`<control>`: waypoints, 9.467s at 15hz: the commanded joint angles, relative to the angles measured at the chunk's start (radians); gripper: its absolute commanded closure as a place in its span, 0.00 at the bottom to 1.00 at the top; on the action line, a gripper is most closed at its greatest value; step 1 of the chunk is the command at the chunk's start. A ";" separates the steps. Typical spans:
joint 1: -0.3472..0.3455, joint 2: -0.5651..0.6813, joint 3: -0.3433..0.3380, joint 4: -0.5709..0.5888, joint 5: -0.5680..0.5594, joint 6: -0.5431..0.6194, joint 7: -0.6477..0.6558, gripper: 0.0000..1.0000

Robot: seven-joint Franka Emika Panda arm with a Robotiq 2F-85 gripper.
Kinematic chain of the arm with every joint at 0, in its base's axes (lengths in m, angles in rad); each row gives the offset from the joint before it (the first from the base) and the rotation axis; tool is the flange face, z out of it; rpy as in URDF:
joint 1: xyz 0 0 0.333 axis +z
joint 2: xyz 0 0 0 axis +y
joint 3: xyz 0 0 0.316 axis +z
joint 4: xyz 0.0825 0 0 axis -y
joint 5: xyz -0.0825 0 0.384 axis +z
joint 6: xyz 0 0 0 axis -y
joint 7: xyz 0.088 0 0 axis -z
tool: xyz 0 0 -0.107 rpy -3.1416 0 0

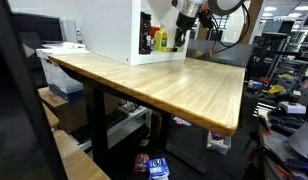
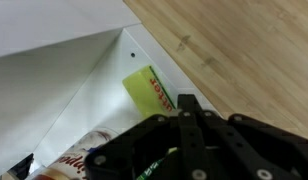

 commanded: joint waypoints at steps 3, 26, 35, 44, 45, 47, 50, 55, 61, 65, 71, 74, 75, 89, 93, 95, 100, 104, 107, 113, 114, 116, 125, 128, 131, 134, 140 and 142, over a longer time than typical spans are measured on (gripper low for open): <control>-0.002 -0.010 -0.002 0.023 -0.019 -0.028 -0.011 1.00; -0.012 0.002 -0.024 0.039 -0.089 -0.032 0.010 1.00; -0.012 0.017 -0.027 0.046 -0.119 -0.032 0.023 1.00; -0.012 0.015 -0.027 0.045 -0.117 -0.031 0.022 1.00; -0.010 -0.007 -0.024 0.035 -0.123 -0.037 0.038 1.00; -0.005 -0.034 -0.021 0.027 -0.095 -0.060 0.030 1.00; 0.006 -0.078 -0.014 0.013 -0.044 -0.093 -0.018 1.00; 0.037 -0.109 -0.001 0.005 0.058 -0.085 -0.113 1.00; 0.075 -0.078 0.021 0.041 0.144 -0.072 -0.179 1.00; 0.078 -0.038 0.033 0.078 0.121 -0.069 -0.161 1.00; 0.072 0.046 0.036 0.153 0.112 -0.053 -0.159 0.88; 0.069 0.080 0.036 0.182 0.106 -0.036 -0.153 0.66; 0.068 0.092 0.035 0.191 0.102 -0.023 -0.147 0.60; 0.058 0.189 0.031 0.254 0.089 0.063 -0.259 0.07; 0.054 0.206 0.032 0.271 0.100 0.067 -0.317 0.35; 0.053 0.208 0.034 0.275 0.106 0.069 -0.334 0.47; 0.055 0.214 0.037 0.288 0.112 0.068 -0.330 0.76; 0.056 0.216 0.040 0.301 0.129 0.044 -0.323 0.96; 0.058 0.217 0.041 0.313 0.134 0.011 -0.313 1.00; 0.059 0.224 0.045 0.356 0.170 -0.079 -0.306 1.00; 0.059 0.225 0.046 0.363 0.178 -0.095 -0.309 1.00; 0.058 0.225 0.049 0.369 0.193 -0.110 -0.310 1.00; 0.057 0.159 0.077 0.286 0.222 -0.072 -0.364 1.00; 0.061 0.120 0.074 0.244 0.190 -0.052 -0.350 1.00; 0.064 0.087 0.071 0.208 0.180 -0.045 -0.345 1.00; 0.066 0.056 0.068 0.173 0.176 -0.038 -0.346 1.00; 0.070 -0.014 0.063 0.104 0.154 -0.040 -0.346 1.00; 0.072 -0.038 0.062 0.083 0.148 -0.041 -0.343 1.00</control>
